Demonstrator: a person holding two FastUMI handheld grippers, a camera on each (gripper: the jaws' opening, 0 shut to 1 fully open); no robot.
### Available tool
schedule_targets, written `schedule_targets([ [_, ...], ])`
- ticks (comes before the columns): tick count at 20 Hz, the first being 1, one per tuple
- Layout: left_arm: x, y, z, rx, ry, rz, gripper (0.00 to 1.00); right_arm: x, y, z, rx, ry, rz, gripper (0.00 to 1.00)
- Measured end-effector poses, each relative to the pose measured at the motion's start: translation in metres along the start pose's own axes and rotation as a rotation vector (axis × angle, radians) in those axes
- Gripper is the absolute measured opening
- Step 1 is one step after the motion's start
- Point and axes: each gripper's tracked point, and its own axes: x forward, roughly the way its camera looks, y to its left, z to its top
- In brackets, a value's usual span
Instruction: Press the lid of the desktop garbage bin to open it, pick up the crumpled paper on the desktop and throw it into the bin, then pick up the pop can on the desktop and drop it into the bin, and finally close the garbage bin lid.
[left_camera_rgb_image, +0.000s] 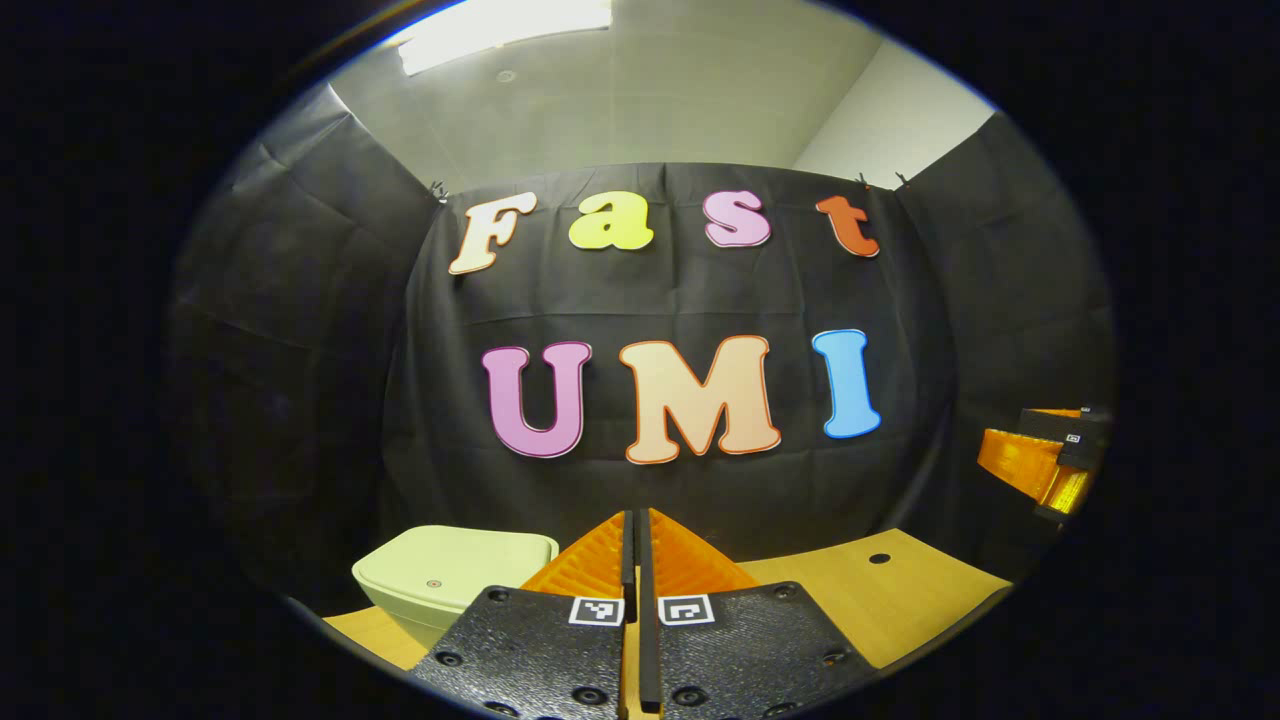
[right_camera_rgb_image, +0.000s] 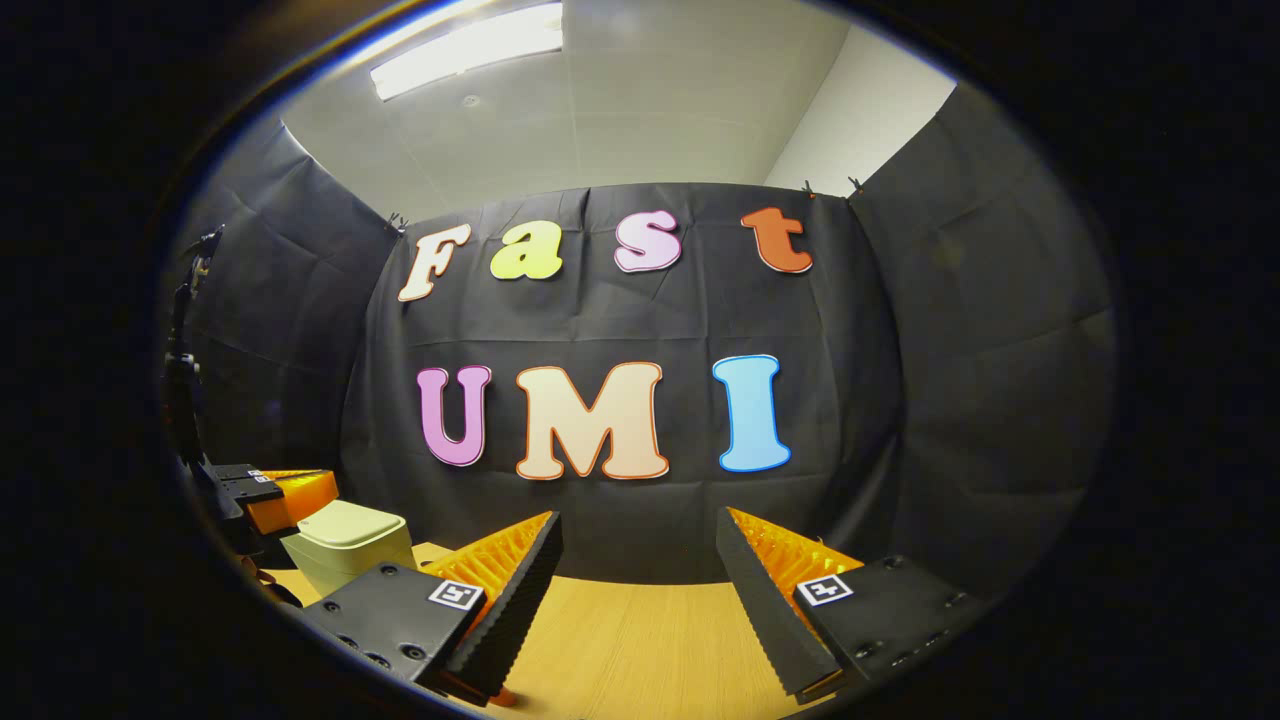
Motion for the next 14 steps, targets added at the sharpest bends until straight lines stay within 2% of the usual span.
schedule_targets([
  [14,0.013,0.112,-0.05,0.02,0.106,0.148,0.0,0.012,0.064,-0.025,-0.016,0.046,0.034,0.97],
])
